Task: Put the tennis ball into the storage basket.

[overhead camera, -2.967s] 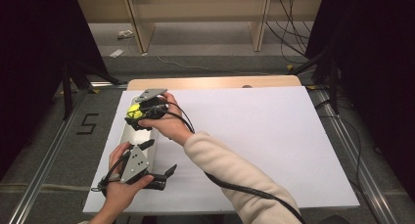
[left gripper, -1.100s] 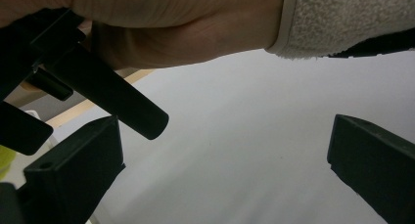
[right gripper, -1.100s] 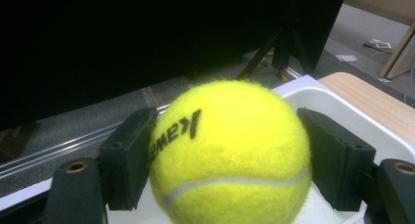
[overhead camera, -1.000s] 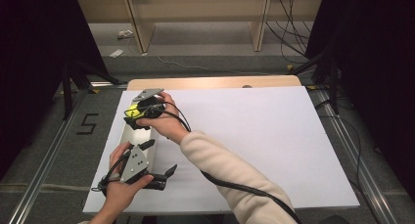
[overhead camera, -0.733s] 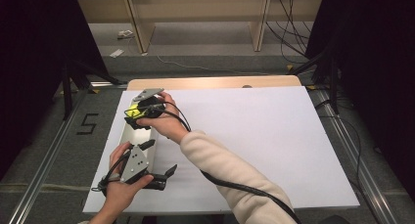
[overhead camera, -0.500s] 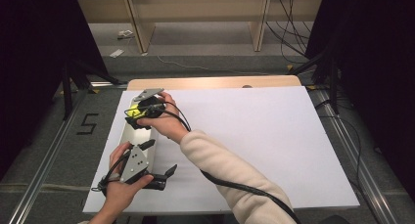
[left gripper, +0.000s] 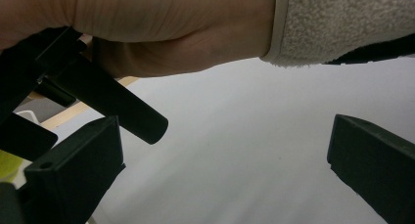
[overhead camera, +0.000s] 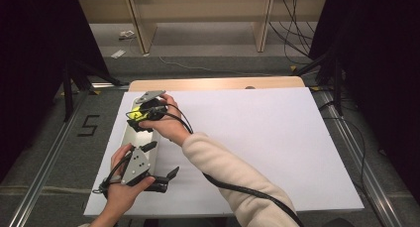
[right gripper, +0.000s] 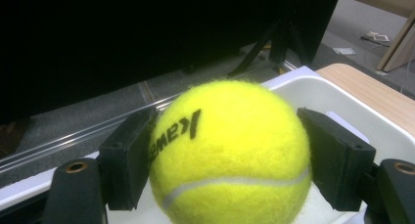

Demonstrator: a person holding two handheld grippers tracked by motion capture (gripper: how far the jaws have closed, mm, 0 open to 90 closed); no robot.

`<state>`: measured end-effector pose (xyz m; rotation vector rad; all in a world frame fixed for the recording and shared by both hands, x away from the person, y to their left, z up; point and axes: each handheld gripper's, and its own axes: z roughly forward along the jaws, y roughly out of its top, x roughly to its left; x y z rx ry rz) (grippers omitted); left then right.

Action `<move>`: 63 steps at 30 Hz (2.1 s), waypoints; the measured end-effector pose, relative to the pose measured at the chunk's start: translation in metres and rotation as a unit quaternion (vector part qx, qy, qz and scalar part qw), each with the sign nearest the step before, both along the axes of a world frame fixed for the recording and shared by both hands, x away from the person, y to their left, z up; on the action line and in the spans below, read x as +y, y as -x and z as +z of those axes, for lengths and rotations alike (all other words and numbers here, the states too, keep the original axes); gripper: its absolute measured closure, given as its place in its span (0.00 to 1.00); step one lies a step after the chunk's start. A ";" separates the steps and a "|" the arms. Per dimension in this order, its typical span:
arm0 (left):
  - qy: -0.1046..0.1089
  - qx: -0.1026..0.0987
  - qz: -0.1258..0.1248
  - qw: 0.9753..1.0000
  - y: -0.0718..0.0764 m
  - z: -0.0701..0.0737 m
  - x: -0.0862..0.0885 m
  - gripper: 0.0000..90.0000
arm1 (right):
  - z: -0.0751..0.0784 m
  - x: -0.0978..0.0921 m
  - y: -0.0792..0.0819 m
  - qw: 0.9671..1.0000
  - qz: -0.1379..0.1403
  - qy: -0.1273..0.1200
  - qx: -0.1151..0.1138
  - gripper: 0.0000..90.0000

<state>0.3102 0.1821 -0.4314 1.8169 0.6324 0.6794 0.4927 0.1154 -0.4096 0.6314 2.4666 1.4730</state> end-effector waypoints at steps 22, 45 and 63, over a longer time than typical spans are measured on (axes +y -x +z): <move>0.012 0.007 -0.006 1.000 -0.005 -0.003 0.002 0.00 | 0.000 -0.001 -0.001 1.000 -0.001 0.007 -0.001 0.30; 0.011 0.007 -0.008 1.000 -0.004 -0.003 0.002 0.00 | -0.011 0.001 -0.006 1.000 -0.001 0.026 0.012 0.29; 0.010 0.007 -0.006 1.000 -0.004 -0.003 0.002 0.00 | -0.018 0.003 -0.005 0.999 -0.003 0.040 0.011 0.29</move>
